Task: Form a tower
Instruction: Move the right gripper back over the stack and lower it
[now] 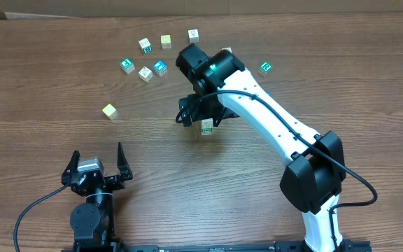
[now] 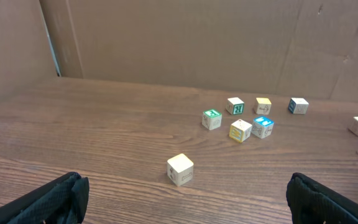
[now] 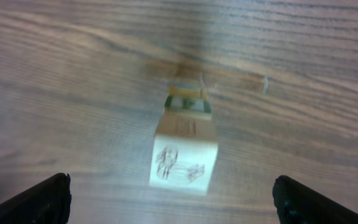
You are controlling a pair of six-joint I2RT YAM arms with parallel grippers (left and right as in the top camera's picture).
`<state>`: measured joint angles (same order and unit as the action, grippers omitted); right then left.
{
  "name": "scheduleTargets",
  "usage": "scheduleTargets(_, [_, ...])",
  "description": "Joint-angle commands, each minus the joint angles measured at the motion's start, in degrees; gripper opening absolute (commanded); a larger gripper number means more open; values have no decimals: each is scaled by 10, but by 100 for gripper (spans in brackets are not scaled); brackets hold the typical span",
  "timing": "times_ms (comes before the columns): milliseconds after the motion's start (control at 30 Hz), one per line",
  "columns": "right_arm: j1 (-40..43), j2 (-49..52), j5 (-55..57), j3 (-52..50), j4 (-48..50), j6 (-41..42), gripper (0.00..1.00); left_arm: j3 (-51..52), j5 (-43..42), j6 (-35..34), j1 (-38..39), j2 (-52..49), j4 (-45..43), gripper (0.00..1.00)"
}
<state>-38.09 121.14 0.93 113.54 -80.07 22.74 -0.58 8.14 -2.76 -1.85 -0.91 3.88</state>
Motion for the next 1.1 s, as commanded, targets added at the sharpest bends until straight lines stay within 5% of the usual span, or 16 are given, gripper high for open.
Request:
scheduleTargets(0, [5, -18, 29, -35, 30, 15, 100, 2, -2, 11, 4, 7, 0, 99])
scheduleTargets(400, [4, -17, 29, -150, 167, 15, 91, 2, -2, 11, 4, 7, 0, 100])
scheduleTargets(1067, [-12, -16, 36, -158, 181, 30, 78, 2, -2, 11, 4, 7, 0, 99])
